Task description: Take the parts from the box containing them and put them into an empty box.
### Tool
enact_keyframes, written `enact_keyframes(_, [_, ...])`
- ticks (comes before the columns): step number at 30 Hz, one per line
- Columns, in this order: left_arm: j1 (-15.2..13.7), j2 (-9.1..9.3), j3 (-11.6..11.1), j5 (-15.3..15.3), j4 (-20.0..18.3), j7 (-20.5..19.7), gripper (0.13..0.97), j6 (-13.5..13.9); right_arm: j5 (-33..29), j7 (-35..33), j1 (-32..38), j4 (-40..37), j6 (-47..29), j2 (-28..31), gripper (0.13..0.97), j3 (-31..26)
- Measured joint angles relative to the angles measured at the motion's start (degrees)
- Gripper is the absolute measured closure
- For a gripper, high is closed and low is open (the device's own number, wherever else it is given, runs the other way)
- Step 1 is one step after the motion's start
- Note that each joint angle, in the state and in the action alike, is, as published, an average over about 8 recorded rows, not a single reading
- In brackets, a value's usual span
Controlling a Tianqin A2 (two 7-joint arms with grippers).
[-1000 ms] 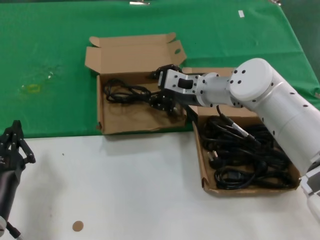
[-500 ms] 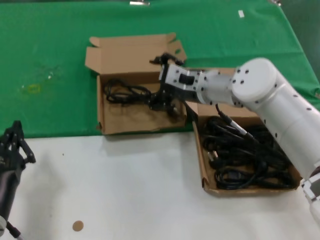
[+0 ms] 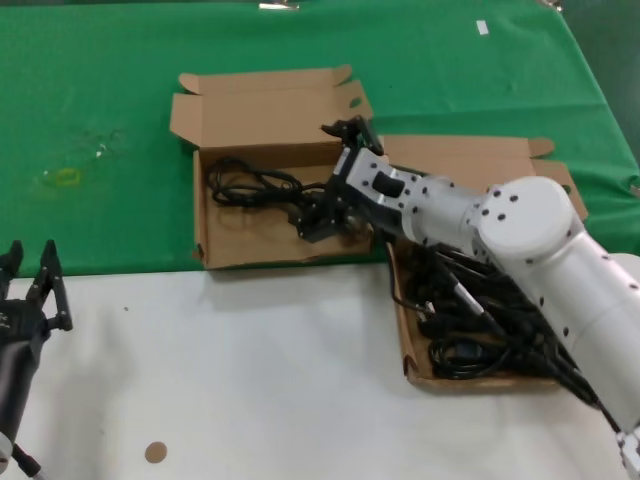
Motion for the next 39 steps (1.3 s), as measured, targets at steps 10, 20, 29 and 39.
enact_keyframes(10, [0.0, 0.00, 0.0, 0.0, 0.0, 0.0, 0.752, 0.0, 3.7, 1.8, -8.0, 7.4, 4.4, 1.1, 0.153, 3.7])
enact_keyframes(20, [0.0, 0.00, 0.0, 0.0, 0.0, 0.0, 0.526, 0.0, 7.4, 3.7, -16.1, 14.9, 8.8, 2.3, 0.129, 7.3])
enact_keyframes(29, [0.0, 0.00, 0.0, 0.0, 0.0, 0.0, 0.401, 0.0, 10.7, 5.3, -23.3, 21.5, 12.7, 3.3, 0.129, 10.6])
enact_keyframes(39, [0.0, 0.00, 0.0, 0.0, 0.0, 0.0, 0.229, 0.0, 14.4, 7.1, -31.3, 28.9, 17.1, 4.4, 0.129, 14.2])
